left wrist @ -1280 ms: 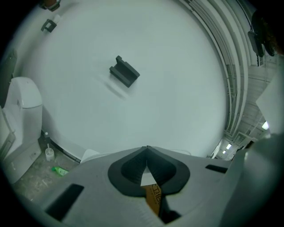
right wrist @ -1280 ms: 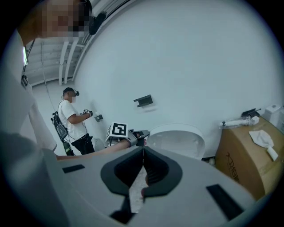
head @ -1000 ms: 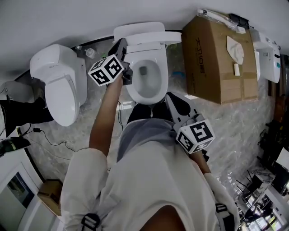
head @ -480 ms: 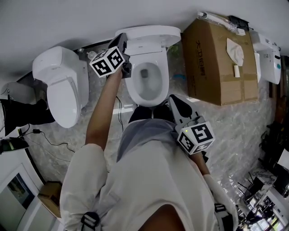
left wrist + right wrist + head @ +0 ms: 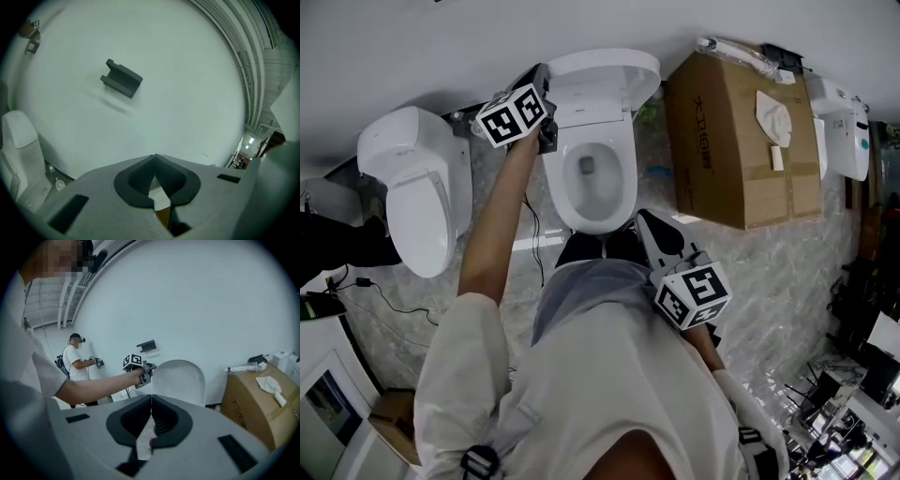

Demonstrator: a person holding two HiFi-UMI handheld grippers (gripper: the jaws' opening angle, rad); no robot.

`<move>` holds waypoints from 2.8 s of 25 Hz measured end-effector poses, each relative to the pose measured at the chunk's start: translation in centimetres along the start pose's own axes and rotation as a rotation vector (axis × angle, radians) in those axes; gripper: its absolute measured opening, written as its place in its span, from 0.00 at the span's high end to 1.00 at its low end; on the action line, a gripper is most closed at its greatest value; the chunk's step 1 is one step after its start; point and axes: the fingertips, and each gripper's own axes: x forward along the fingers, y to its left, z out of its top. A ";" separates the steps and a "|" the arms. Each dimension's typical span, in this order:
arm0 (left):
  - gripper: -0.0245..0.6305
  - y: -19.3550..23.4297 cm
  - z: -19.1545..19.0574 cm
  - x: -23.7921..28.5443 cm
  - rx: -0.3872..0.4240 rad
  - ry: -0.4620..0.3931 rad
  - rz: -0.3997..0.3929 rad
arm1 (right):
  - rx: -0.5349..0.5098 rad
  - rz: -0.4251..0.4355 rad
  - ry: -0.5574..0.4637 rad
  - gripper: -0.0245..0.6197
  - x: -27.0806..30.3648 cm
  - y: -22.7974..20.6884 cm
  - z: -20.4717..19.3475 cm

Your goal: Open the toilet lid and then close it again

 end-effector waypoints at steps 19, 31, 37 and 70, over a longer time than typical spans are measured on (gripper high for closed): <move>0.95 2.3 3.8 5.6 0.085 0.047 0.049 | 0.008 -0.011 0.025 0.95 0.7 -0.4 0.6; 0.95 2.8 4.7 7.9 0.182 0.170 0.011 | 0.016 -0.003 0.042 0.95 0.8 -0.2 0.2; 0.95 3.4 3.7 6.4 0.208 0.212 -0.047 | 0.027 0.005 0.041 0.95 0.8 0.1 -0.1; 0.78 -1.4 6.2 9.2 0.360 0.300 -0.552 | 0.119 -0.061 0.073 0.95 0.0 -1.0 -2.3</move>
